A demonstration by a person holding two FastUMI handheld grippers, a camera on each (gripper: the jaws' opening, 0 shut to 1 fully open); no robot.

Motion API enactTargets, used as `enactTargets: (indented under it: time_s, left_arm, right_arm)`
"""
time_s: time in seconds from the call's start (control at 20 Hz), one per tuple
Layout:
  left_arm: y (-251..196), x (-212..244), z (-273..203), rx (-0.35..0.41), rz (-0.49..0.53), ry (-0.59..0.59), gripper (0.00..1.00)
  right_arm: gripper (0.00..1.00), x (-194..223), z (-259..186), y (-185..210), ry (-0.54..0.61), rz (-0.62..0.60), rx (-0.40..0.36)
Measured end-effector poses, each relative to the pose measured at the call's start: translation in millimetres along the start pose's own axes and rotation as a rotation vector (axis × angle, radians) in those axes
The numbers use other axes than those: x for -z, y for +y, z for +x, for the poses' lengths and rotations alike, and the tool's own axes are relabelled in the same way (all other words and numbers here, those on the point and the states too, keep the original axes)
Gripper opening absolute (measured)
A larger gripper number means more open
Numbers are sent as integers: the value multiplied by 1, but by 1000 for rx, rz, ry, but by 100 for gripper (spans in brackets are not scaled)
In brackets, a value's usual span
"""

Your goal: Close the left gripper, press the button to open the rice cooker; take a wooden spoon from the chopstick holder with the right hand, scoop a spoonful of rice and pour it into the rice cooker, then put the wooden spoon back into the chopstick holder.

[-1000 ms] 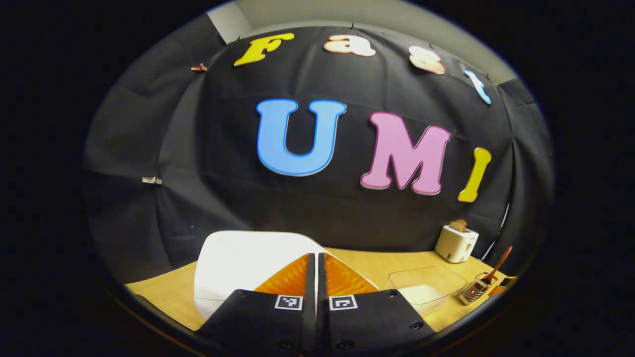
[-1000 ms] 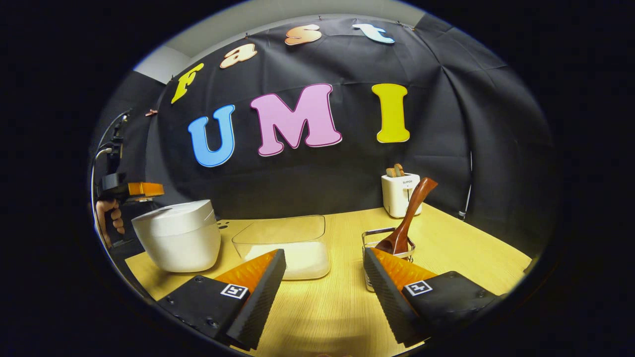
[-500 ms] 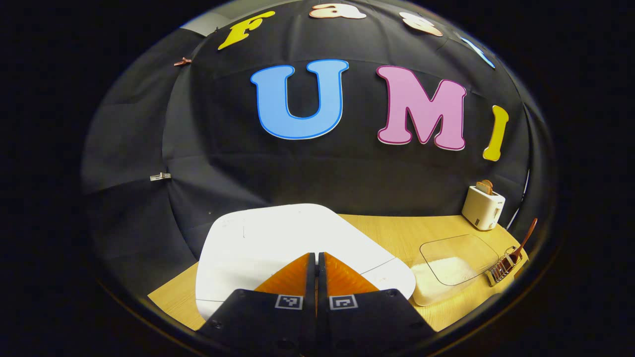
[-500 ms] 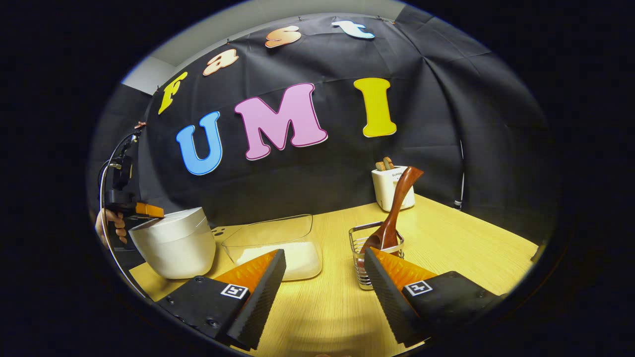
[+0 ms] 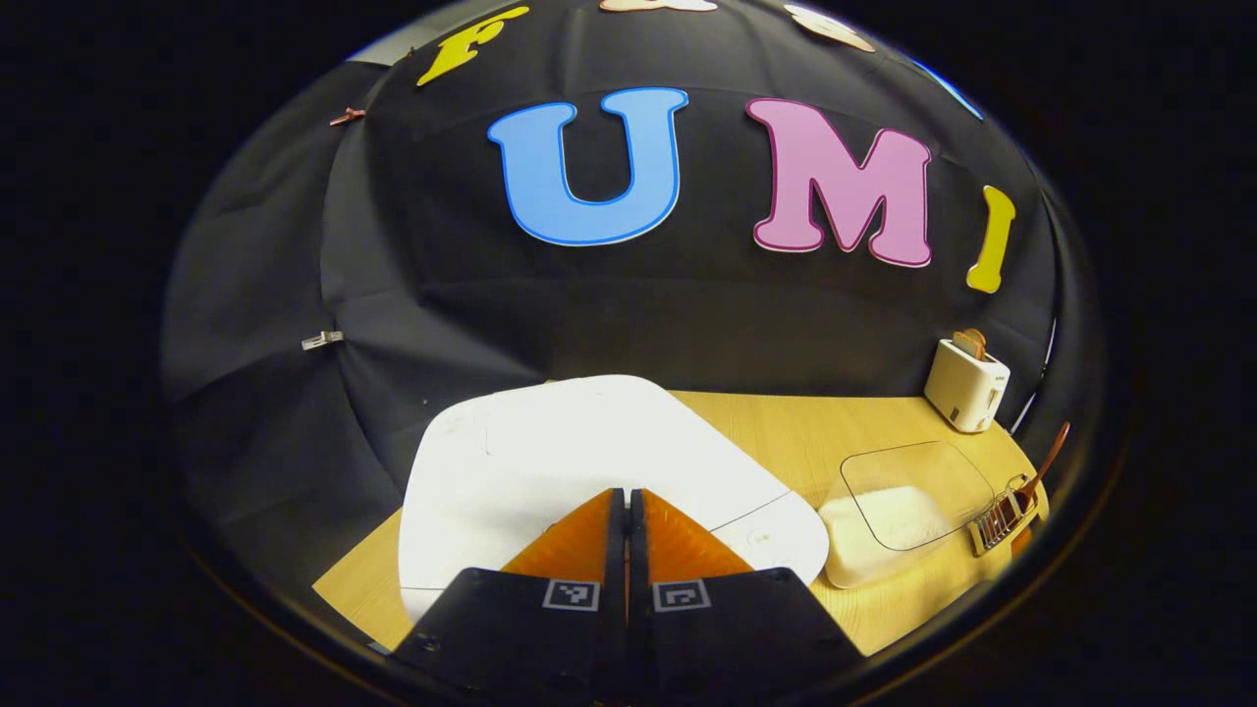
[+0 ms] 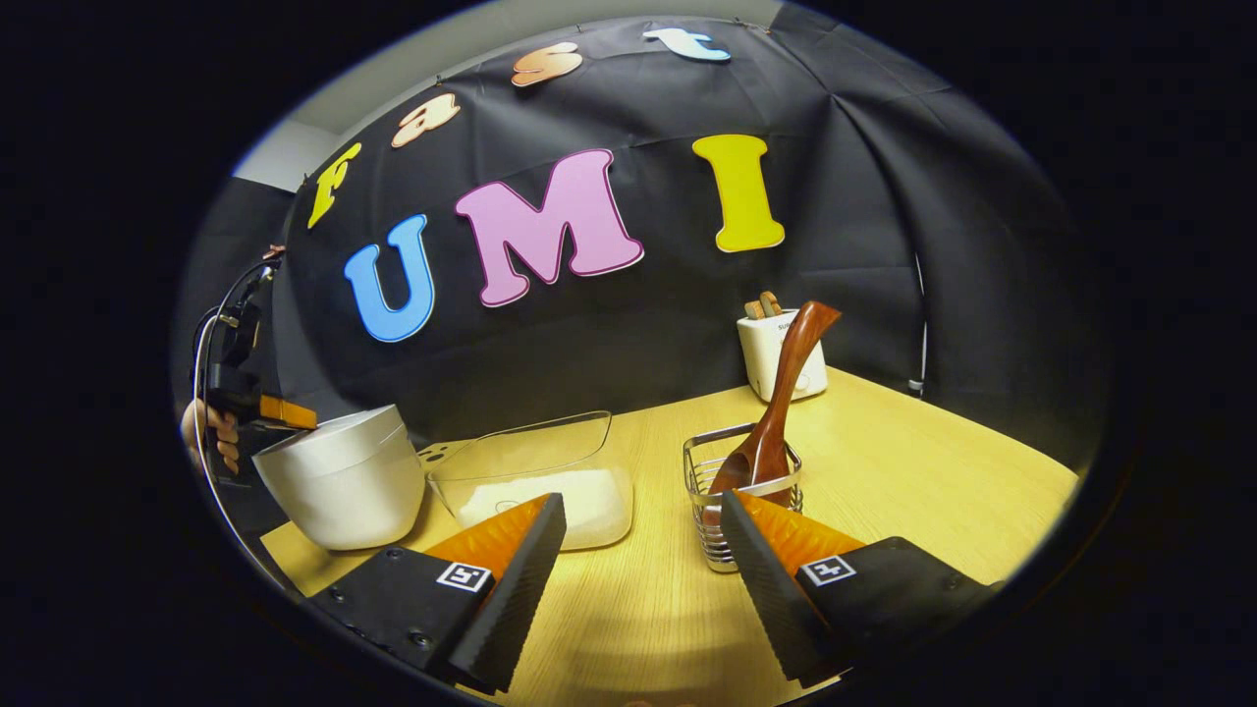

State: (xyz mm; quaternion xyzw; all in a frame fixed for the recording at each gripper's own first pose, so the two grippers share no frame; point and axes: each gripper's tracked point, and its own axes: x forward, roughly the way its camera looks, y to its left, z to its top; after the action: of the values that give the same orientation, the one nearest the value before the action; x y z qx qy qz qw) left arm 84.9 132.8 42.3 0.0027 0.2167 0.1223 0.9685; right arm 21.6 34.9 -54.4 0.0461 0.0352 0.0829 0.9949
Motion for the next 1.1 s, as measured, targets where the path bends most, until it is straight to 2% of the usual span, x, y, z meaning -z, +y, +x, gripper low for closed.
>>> enactTargets:
  time_s: [0.25, 0.35, 0.4, 0.5, 0.55, 0.6, 0.7, 0.8, 0.95, 1.1]
  left_arm:
    - [1, 4, 1, -15, -61, 40, 6]
    - [-5, 5, 1, 13, -174, 65, 6]
    - [-5, 3, 2, 17, -172, 68, 6]
    - [-1, 6, 4, -19, -104, 63, 9]
    - [1, 6, 6, -35, -87, 72, 6]
    - [0, 3, 6, -42, -88, 71, 4]
    - [-1, -1, 2, -38, -70, 74, 6]
    - [2, -20, -3, -60, -28, -11, 6]
    - [4, -75, -29, -112, 35, -239, 6]
    - [-13, -90, -65, -55, 56, -343, 5]
  right_arm:
    - [98, 6, 7, -10, 14, 32, 4]
    - [98, 4, 7, -13, 7, 46, 7]
    - [98, 3, 6, -15, -1, 50, 12]
    - [98, 2, 4, -15, -9, 60, 11]
    - [98, 2, 2, -13, -8, 65, 4]
    - [98, 0, -1, -12, -13, 68, 3]
    - [98, -9, -9, -12, -36, 66, 8]
    - [98, -15, -15, -15, -49, 39, 20]
    - [98, -32, -22, -21, -85, 29, 46]
    - [98, -42, -24, -23, -110, 33, 62]
